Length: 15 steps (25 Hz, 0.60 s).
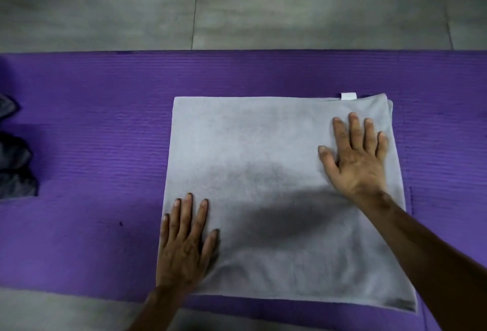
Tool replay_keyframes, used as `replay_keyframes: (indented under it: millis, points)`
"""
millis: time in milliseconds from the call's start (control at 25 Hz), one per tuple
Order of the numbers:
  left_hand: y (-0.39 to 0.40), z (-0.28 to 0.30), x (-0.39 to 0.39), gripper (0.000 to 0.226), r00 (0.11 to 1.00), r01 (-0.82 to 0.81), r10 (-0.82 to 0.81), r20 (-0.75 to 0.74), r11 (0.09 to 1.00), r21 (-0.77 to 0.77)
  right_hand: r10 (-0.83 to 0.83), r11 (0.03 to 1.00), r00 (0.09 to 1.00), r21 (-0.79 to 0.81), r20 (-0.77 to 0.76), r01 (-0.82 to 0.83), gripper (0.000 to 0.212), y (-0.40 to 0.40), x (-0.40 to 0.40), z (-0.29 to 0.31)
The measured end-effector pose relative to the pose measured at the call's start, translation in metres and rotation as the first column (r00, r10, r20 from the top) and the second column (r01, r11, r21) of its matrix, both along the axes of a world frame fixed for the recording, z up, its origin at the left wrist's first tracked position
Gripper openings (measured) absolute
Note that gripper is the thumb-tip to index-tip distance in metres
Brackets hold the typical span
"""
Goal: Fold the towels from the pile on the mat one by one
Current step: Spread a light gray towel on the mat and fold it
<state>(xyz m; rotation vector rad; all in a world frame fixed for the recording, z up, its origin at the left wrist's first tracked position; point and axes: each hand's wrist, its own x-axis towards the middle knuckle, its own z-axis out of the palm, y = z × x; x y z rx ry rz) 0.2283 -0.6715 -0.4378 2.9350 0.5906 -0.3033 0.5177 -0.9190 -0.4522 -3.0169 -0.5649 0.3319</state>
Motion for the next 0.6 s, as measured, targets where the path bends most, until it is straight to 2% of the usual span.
replay_keyframes:
  millis: [200, 280, 360, 440, 600]
  points:
    - [-0.002, -0.003, -0.018, 0.069, 0.999, -0.046, 0.045, 0.027, 0.999, 0.019, -0.029, 0.999, 0.979, 0.007, -0.201, 0.031, 0.072, 0.002, 0.005, 0.013]
    - [0.002, -0.003, -0.039, 0.070, 0.999, -0.020, 0.020, 0.026, 1.000, 0.020, 0.011, 0.997, 0.996, 0.072, -0.084, -0.005, 0.067, -0.002, -0.028, 0.018]
    - [0.009, -0.001, -0.057, 0.071, 1.000, -0.017, 0.017, -0.001, 1.000, 0.023, 0.170, 0.976, 0.985, 0.136, 0.022, -0.172, 0.063, -0.020, -0.091, 0.018]
    - [0.016, 0.001, -0.066, 0.073, 0.999, -0.041, 0.042, -0.030, 0.999, 0.028, 0.274, 0.954, 0.960, 0.114, 0.055, -0.278, 0.060, -0.061, -0.158, 0.013]
    - [0.007, 0.010, -0.070, 0.072, 0.992, -0.118, 0.119, -0.050, 0.992, 0.034, 0.026, 0.994, 0.999, 0.108, 0.043, -0.030, 0.061, -0.132, -0.207, 0.013]
